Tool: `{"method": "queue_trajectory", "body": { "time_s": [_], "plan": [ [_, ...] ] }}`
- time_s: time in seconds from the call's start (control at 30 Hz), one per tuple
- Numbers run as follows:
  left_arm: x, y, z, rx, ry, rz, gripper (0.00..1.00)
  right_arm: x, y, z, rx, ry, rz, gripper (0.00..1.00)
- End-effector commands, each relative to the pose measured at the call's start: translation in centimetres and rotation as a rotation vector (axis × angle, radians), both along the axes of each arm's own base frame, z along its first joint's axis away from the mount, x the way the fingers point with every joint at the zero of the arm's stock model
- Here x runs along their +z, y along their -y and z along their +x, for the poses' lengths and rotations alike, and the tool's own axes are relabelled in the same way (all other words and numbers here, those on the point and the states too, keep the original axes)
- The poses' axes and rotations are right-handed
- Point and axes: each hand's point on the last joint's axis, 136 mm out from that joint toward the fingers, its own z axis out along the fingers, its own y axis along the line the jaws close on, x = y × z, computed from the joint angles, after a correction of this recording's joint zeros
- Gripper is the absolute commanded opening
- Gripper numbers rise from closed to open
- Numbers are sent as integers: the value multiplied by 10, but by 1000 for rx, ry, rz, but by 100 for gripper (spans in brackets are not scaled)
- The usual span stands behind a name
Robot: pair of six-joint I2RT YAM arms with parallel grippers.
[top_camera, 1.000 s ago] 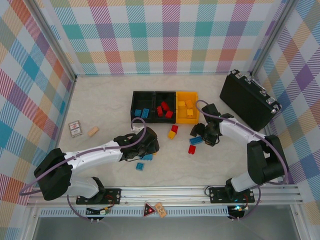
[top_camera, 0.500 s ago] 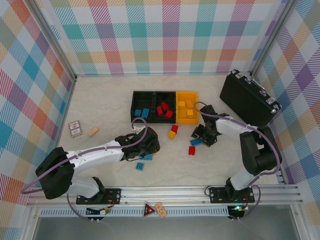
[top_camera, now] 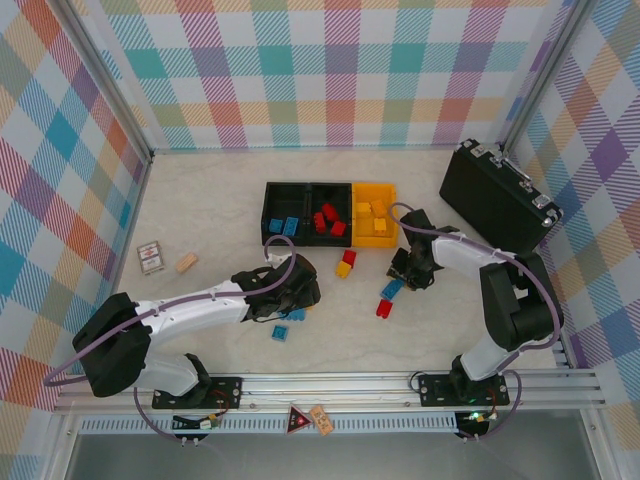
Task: Sort the legos into containers by color
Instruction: Pick up the lego from the center of the table, then place the lego in the container.
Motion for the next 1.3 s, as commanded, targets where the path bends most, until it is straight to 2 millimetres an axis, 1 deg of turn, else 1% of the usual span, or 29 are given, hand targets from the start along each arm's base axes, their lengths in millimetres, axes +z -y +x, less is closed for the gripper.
{"method": "queue_trajectory", "body": {
  "time_s": [0.0,0.1,0.2,0.37,0.5,0.6,0.67,0.77,0.9,1.0,1.17,1.27],
  "plan": [
    [8,2,0,0,19,-15,55,15,-5,11,18,40,11,27],
    [11,-1,-1,9,27,-12,55,29,-8,17,29,71,23,27],
    [16,-8,-1,31,47,-15,56,47,-14,25,45,112,50,27],
    [24,-28,-1,83,70,10,56,79,-33,47,92,184,83,27],
    [24,-49,-2,148,62,20,56,99,-60,66,149,230,104,27],
    [25,-69,-4,200,54,35,56,114,-85,82,196,263,118,27],
    [26,-81,-6,228,54,41,56,121,-101,93,226,282,124,27],
    [27,-102,-9,280,48,50,56,132,-132,108,280,305,137,27],
    [30,-123,-12,332,52,52,56,136,-167,124,336,315,146,27],
    [29,-132,-14,356,46,42,56,140,-191,136,366,328,162,27],
    [28,-138,-19,367,41,37,56,138,-223,154,400,329,187,27],
    [29,-138,-20,366,44,26,56,135,-241,164,421,332,203,27]
  ]
}}
